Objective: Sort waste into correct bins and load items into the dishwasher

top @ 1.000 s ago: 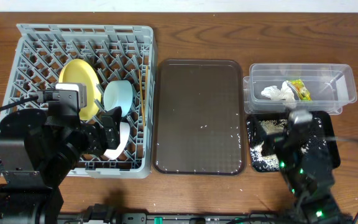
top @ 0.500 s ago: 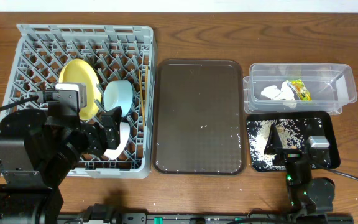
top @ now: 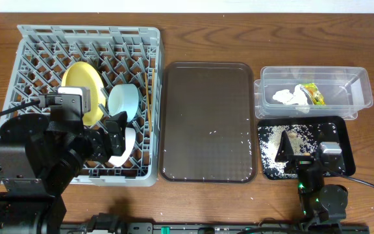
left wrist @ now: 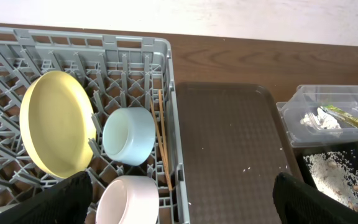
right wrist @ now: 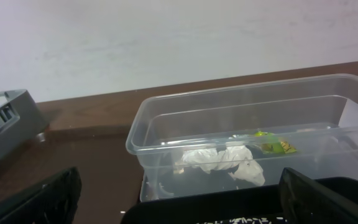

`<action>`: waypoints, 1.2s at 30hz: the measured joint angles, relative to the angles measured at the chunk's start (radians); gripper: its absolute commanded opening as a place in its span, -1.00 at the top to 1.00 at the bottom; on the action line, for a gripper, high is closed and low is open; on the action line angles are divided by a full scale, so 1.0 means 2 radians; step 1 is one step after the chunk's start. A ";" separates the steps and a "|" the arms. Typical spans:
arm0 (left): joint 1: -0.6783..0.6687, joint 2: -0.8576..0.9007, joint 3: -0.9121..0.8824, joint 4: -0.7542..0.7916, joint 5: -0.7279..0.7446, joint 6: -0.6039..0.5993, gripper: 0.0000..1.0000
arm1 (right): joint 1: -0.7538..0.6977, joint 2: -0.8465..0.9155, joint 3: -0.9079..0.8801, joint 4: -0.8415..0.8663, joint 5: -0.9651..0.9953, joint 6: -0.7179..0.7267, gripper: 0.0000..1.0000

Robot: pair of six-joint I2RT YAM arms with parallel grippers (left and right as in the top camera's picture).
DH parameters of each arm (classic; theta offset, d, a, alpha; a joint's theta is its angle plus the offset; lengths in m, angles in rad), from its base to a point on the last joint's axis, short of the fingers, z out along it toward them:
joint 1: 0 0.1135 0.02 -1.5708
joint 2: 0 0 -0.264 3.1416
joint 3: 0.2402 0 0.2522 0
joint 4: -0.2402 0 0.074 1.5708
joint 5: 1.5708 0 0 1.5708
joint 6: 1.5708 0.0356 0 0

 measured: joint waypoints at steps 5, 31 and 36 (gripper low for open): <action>0.000 0.000 0.000 0.000 0.000 0.000 -0.87 | 0.000 0.000 0.000 0.000 0.000 0.000 -0.98; 0.000 -0.178 -0.335 0.344 -0.057 0.023 -0.87 | 0.000 0.000 0.000 0.000 0.000 0.000 -0.98; 0.000 -0.271 -0.453 0.398 -0.061 0.025 -0.87 | 0.000 0.000 0.000 0.000 0.000 0.000 -0.98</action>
